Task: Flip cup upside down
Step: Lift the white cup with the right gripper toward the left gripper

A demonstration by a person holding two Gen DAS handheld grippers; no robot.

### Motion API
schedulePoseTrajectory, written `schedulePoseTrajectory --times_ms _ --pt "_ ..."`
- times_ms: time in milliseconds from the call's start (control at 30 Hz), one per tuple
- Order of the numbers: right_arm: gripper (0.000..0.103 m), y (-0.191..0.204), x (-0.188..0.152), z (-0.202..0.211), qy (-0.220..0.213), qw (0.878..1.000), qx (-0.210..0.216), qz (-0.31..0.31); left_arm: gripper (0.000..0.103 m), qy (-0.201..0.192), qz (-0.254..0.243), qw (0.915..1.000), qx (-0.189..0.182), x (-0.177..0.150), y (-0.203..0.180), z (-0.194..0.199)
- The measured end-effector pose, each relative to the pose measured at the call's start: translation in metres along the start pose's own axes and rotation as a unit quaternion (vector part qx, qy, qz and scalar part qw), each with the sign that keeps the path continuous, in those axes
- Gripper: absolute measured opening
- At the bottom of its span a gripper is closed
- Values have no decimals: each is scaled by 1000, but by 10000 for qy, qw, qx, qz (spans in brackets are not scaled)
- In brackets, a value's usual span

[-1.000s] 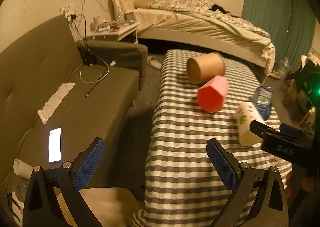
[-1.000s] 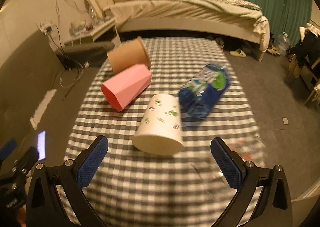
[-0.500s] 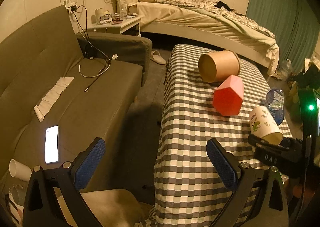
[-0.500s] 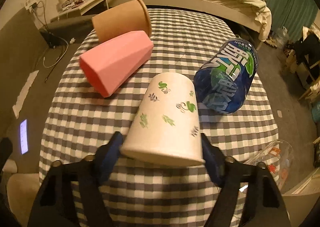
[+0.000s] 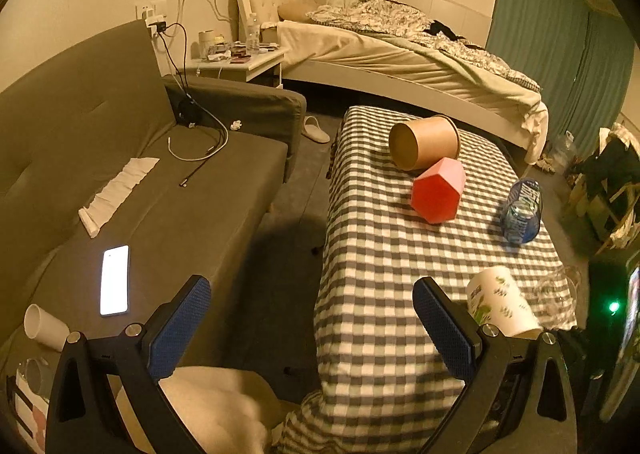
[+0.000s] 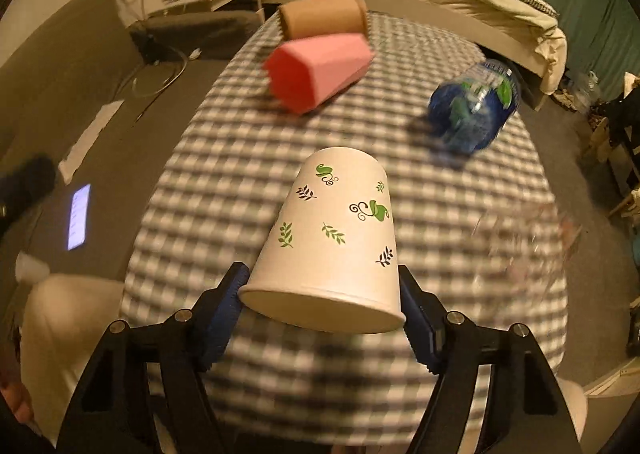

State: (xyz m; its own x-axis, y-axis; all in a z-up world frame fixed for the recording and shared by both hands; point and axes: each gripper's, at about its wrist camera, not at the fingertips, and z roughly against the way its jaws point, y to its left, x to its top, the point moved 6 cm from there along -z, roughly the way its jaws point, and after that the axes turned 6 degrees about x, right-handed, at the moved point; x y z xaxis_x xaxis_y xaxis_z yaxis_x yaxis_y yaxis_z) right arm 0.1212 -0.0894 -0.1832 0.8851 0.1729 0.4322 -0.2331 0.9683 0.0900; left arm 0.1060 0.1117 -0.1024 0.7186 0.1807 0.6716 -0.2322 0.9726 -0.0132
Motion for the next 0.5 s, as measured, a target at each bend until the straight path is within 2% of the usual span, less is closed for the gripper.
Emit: schedulePoseTrajectory --times_ms 267,367,500 --pt "74 13 -19 -9 174 9997 143 -27 103 235 -24 9997 -53 -13 0 9" --pt "86 7 -19 -2 193 9995 202 -144 103 284 -109 9995 -29 -13 -4 12" --pt "90 -4 -16 26 30 9995 287 -103 103 430 -251 9988 -31 -12 -13 12"
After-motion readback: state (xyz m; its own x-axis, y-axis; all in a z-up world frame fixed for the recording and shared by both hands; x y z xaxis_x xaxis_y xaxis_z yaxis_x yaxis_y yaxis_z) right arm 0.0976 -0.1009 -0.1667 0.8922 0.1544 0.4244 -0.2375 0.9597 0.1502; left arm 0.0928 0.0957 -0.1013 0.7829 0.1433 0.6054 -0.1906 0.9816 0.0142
